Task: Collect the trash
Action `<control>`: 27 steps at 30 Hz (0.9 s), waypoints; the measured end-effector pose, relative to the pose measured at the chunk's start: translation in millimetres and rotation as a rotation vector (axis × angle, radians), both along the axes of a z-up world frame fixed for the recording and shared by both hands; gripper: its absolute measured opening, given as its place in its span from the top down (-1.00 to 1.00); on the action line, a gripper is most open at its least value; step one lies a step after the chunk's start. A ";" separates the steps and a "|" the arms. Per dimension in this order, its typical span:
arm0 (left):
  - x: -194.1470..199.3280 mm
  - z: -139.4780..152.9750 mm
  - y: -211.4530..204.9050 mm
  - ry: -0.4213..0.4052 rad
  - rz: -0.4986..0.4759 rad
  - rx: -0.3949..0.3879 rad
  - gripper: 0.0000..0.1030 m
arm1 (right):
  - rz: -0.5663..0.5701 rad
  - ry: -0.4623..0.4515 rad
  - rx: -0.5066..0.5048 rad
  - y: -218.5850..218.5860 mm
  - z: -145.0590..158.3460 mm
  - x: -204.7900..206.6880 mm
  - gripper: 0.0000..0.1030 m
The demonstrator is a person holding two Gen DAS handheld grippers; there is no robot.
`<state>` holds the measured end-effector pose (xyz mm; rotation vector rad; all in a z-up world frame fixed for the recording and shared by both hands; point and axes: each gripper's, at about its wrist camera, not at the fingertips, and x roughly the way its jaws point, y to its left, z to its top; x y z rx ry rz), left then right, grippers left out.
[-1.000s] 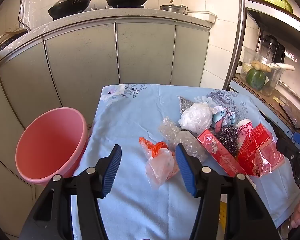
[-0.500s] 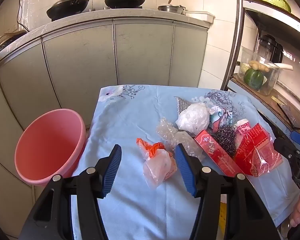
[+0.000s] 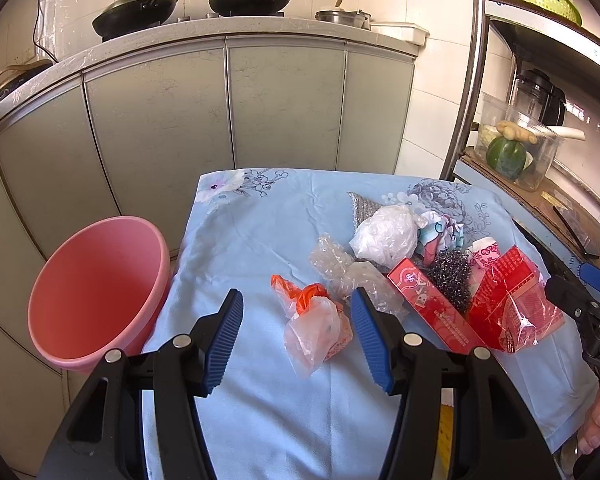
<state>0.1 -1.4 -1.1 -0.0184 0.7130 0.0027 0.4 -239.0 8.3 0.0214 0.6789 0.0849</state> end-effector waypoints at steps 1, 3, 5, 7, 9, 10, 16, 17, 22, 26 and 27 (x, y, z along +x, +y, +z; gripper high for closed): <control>0.0 -0.2 -0.1 0.000 -0.001 0.000 -0.09 | 0.000 0.000 0.000 0.1 -0.2 -0.1 -0.88; 0.0 -0.5 -0.7 0.000 -0.001 0.000 -0.09 | 0.000 0.000 0.000 0.0 -0.3 -0.1 -0.88; 0.0 -0.8 -0.9 0.000 -0.001 -0.001 -0.09 | 0.001 0.001 0.000 -0.1 -0.4 0.1 -0.88; 0.1 -1.2 -1.3 0.000 -0.001 -0.001 -0.09 | 0.000 0.001 0.000 -0.2 -0.4 0.0 -0.88; 0.1 -1.5 -1.8 0.000 -0.001 -0.001 -0.09 | 0.000 0.001 0.001 -0.3 -0.4 0.1 -0.88; 0.2 -1.7 -2.1 0.001 -0.001 -0.001 -0.09 | 0.000 0.001 0.001 -0.4 -0.4 0.2 -0.88; 0.2 -2.7 -3.1 0.000 -0.001 -0.002 -0.09 | 0.001 0.001 0.001 0.0 -0.6 -0.1 -0.88; 0.2 -2.9 -3.4 0.000 -0.002 -0.002 -0.09 | 0.001 0.000 0.000 0.0 -0.6 0.0 -0.88; 0.3 -3.7 -4.4 0.000 0.000 -0.002 -0.09 | 0.000 0.001 0.001 0.5 -0.7 -0.4 -0.88; 0.4 -4.4 -5.2 0.000 -0.001 -0.003 -0.09 | 0.000 0.000 0.001 -1.1 -0.8 -0.8 -0.88; 0.4 -4.5 -5.3 0.001 -0.001 -0.003 -0.09 | 0.000 0.000 0.002 -0.6 -0.1 -0.8 -0.88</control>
